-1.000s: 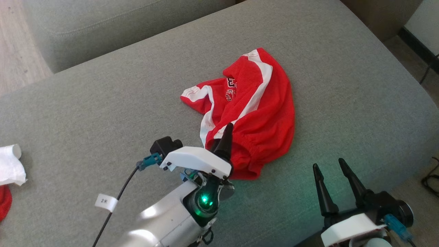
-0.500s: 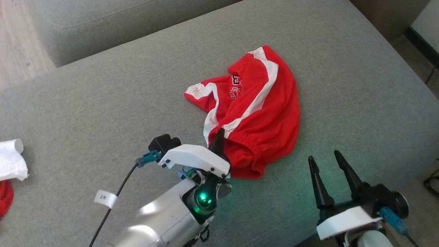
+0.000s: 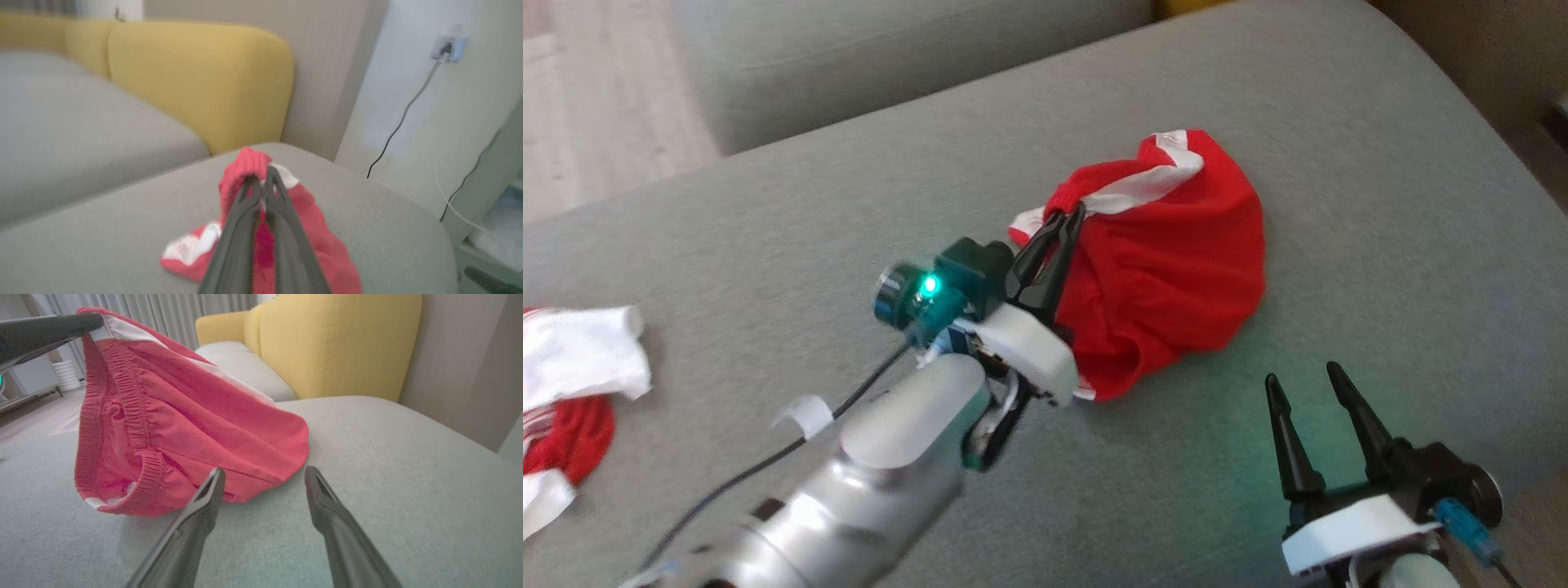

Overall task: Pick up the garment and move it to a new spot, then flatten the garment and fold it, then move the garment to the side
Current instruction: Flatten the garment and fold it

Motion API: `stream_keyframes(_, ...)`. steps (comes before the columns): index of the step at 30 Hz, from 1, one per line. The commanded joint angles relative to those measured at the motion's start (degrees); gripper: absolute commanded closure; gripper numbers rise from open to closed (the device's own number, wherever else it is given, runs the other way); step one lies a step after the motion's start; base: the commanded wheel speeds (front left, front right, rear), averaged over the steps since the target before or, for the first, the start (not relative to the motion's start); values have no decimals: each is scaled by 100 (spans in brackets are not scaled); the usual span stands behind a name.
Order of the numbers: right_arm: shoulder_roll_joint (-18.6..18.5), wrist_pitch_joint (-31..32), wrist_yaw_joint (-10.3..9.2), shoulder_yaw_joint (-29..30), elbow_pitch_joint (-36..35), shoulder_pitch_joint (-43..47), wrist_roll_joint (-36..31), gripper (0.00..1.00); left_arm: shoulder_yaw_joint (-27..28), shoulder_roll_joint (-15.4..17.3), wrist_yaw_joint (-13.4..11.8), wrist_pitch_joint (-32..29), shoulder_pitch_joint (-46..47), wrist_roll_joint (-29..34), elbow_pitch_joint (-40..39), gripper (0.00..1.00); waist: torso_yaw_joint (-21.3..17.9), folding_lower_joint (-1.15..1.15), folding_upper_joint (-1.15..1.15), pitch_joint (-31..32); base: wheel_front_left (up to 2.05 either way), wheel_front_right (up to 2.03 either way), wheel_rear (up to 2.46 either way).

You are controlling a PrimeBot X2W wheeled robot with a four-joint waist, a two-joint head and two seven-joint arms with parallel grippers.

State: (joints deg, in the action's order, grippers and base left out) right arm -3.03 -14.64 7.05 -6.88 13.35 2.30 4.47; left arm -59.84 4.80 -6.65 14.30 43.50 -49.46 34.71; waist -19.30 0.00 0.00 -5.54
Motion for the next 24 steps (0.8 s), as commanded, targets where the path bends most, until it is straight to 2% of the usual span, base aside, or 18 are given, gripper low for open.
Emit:
stream_keyframes(1, -8, -36, 44, -123, -176, -11, 22, 0, 172, 284, -41, 69, 407, 591, -239, 100, 269, 0, 0, 182, 0, 0, 0)
stream_keyframes(3, -6, -36, 44, -167, -152, 2, 15, 0, 135, 473, 25, 70, 676, 1244, -334, 100, 397, 0, 0, 298, 0, 0, 0)
stream_keyframes(5, -5, -36, 44, -198, -128, 9, 11, 0, 188, 557, 242, 70, 946, 1514, -319, 100, 488, 0, 0, 429, 0, 0, 0)
stream_keyframes(10, -4, -36, 44, -210, -93, 38, 17, 0, 645, 357, 931, 70, 1778, 1318, -48, 100, 623, 0, 0, 618, 0, 0, 0)
stream_keyframes(11, -4, -36, 44, -210, -93, 38, 17, 0, 645, 357, 931, 70, 1778, 1318, -48, 100, 623, 0, 0, 618, 0, 0, 0)
stream_keyframes(15, 0, -36, 44, -138, -131, 112, 27, 0, 776, 171, 1301, -107, 2125, 804, 87, 100, 714, 0, 0, 702, 0, 0, 0)
stream_keyframes(17, 3, -36, 44, -83, -163, 175, 35, 0, 771, 221, 1374, -347, 2063, 449, -50, 100, 790, 0, 0, 722, 0, 0, 0)
stream_keyframes(20, 6, -36, 44, 2, -193, 286, 60, 0, 660, 611, 1406, -836, 1666, -99, -519, 100, 973, 0, 0, 734, 0, 0, 0)
stream_keyframes(24, 9, -36, 44, 94, -237, 404, 63, 0, 523, 1608, 1411, -1502, 780, -789, -1459, 100, 1276, 0, 0, 722, 0, 0, 0)
